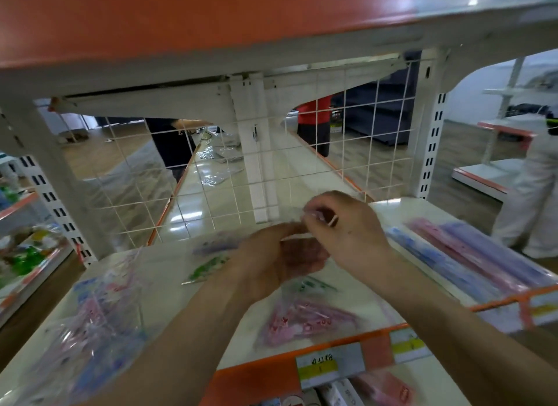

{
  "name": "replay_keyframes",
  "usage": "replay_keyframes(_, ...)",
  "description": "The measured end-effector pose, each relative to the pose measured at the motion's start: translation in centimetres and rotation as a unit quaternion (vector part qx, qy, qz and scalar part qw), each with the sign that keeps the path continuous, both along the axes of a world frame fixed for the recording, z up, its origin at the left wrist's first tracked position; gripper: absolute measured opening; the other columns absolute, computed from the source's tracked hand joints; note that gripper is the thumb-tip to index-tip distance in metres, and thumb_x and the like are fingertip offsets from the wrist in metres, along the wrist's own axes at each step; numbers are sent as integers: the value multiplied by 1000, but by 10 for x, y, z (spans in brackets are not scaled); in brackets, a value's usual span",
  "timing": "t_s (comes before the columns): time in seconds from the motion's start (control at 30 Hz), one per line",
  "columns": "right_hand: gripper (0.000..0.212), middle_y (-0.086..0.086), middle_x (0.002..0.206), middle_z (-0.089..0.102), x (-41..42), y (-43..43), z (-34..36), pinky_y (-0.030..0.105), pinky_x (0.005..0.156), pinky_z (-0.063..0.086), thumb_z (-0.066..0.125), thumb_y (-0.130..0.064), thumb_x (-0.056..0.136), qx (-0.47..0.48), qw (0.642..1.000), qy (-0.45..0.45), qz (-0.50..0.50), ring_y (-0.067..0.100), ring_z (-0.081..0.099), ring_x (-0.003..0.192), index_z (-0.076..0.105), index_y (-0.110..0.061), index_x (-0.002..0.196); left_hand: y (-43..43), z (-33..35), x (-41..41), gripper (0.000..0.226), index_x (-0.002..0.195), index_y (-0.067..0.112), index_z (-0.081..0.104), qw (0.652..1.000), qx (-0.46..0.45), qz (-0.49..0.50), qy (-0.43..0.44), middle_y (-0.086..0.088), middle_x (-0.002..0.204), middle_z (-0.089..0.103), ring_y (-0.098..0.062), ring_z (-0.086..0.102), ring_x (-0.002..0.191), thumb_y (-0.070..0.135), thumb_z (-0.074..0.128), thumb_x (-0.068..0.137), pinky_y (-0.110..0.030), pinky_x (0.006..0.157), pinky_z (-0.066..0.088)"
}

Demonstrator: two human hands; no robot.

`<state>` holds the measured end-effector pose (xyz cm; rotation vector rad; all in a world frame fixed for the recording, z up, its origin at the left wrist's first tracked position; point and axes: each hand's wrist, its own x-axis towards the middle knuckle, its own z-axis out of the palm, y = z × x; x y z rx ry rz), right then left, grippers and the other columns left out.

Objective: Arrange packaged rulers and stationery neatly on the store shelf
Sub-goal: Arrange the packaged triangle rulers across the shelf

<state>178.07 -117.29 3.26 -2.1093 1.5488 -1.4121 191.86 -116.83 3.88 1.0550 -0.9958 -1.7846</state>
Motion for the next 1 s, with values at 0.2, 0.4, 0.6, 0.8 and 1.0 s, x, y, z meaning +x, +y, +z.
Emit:
replay_keyframes(0.2, 42, -4, 90, 51, -8, 6, -8, 28, 78, 43, 44, -56, 74, 49, 991, 99, 82, 14, 49, 89, 63, -20, 85, -9, -4, -4, 37, 118, -5, 55, 997, 23, -42, 55, -21, 118, 61, -29, 64, 101, 23, 43, 97, -36, 73, 59)
replay_keyframes(0.4, 37, -1, 104, 60, -28, 8, -11, 39, 90, 45, 49, -41, 83, 11, 997, 74, 15, 22, 55, 100, 71, -16, 99, -16, -12, 0, 19, 100, 5, 62, 999, 5, -39, -14, -14, 84, 70, -25, 68, 63, 8, 45, 94, -28, 48, 53)
replay_keyframes(0.6, 37, -4, 130, 51, -61, -2, -16, 20, 99, 32, 51, -33, 94, 146, 985, 52, -72, 15, 46, 121, 55, -25, 130, -20, -6, 10, 17, 105, 10, 63, 989, -50, -59, -123, -11, 88, 73, -21, 69, 60, 10, 49, 95, -23, 47, 52)
replay_keyframes(0.8, 19, -2, 109, 67, -67, 8, -14, 24, 86, 44, 56, -20, 92, 170, 981, 86, -46, 13, 59, 97, 72, -21, 103, -22, -3, 16, 12, 102, 10, 63, 973, -104, -23, -205, -8, 90, 73, -21, 70, 65, 10, 60, 91, -25, 50, 54)
replay_keyframes(1.0, 32, -14, 112, 56, -60, 9, -18, 21, 84, 36, 61, -33, 89, 158, 979, 129, -31, 3, 49, 101, 60, -30, 121, -25, -6, 25, 16, 106, 10, 64, 974, -105, 22, -201, -8, 94, 74, -19, 70, 66, 10, 61, 90, -24, 49, 52)
